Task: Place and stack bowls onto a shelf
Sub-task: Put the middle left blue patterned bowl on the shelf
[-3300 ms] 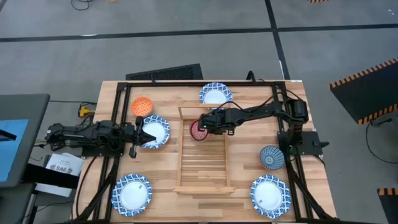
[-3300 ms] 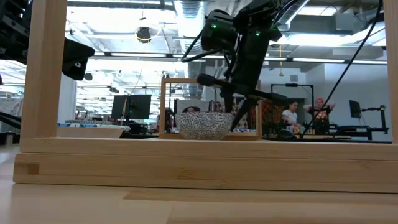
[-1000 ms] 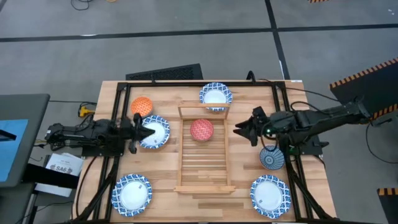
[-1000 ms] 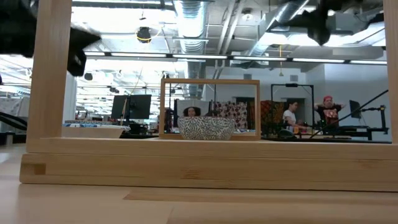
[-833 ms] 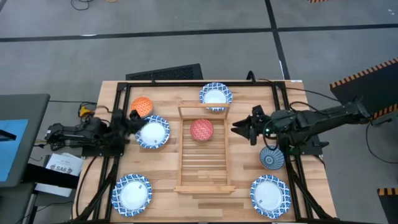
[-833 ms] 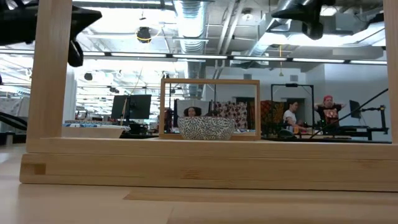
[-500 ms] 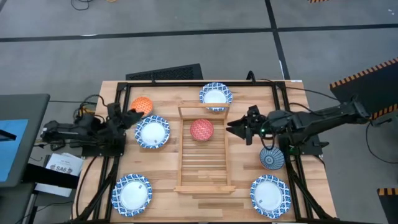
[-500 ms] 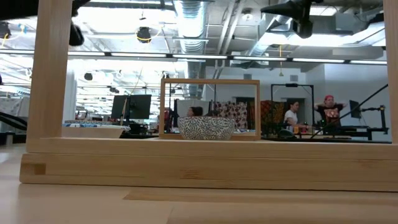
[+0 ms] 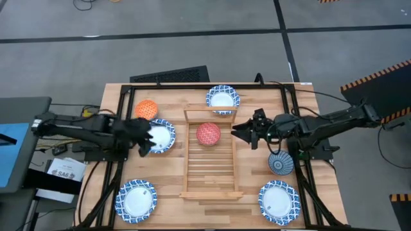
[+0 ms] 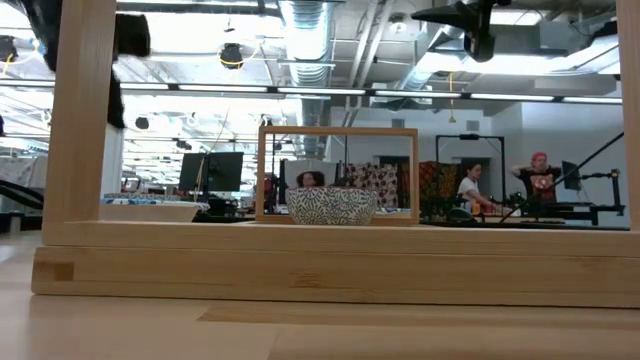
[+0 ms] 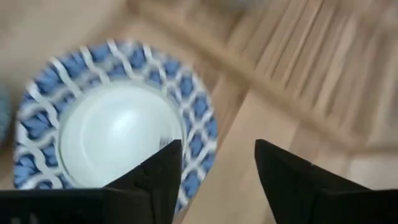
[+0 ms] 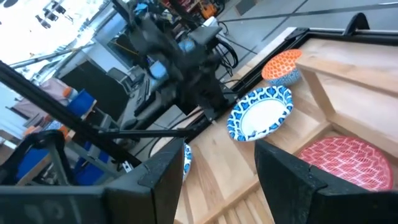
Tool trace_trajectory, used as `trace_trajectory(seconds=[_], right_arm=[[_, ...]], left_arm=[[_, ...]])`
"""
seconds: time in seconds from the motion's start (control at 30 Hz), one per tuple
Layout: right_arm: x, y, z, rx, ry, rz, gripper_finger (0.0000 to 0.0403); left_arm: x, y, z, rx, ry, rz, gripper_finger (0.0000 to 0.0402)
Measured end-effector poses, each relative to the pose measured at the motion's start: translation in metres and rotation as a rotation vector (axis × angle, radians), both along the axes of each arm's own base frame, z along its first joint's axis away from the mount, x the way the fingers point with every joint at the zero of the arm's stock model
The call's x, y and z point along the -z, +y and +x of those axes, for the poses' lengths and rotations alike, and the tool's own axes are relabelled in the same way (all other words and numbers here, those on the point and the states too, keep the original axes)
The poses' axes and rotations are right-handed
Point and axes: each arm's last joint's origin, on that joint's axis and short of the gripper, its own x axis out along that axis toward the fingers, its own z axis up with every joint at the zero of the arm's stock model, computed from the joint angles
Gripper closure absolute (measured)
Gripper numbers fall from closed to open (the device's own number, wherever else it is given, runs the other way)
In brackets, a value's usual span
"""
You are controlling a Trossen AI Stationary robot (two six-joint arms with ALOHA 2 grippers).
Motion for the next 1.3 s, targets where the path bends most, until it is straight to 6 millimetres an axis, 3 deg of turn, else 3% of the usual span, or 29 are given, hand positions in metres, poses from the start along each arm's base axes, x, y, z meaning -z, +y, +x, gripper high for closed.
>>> trace_trajectory(seconds=[0.2,0.4,0.6,0.8,0.97,1.07,1.17,1.3], right_arm=[[0.001,-0.004,0.0,0.012,0.009,-0.001,0.0182],[0.004,-0.006,0.0,0.019,0.047,-0.006,0.0182],[0.005,-0.006,0.0,0.018,0.054,-0.007,0.0182],[0.007,-0.006,-0.001,0.017,0.07,-0.011,0.0182],[0.008,-0.006,-0.001,0.017,0.081,-0.013,0.0182],[0.008,-0.006,-0.001,0.017,0.086,-0.014,0.0182],[0.008,-0.006,-0.001,0.017,0.087,-0.013,0.0182],[0.008,-0.006,-0.001,0.017,0.087,-0.013,0.0182]], left_arm=[[0.031,-0.007,0.028,0.117,0.223,0.056,0.0205],[0.051,-0.023,0.051,0.219,0.286,0.098,0.0205],[0.069,-0.034,0.059,0.183,0.367,0.261,0.0205],[0.09,-0.039,0.066,0.196,0.473,0.267,0.0208],[0.103,-0.04,0.07,0.185,0.539,0.25,0.0255],[0.099,-0.042,0.075,0.192,0.535,0.231,0.0318],[0.082,-0.045,0.08,0.222,0.509,0.218,0.0384],[0.041,-0.052,0.089,0.391,0.445,0.245,0.0398]])
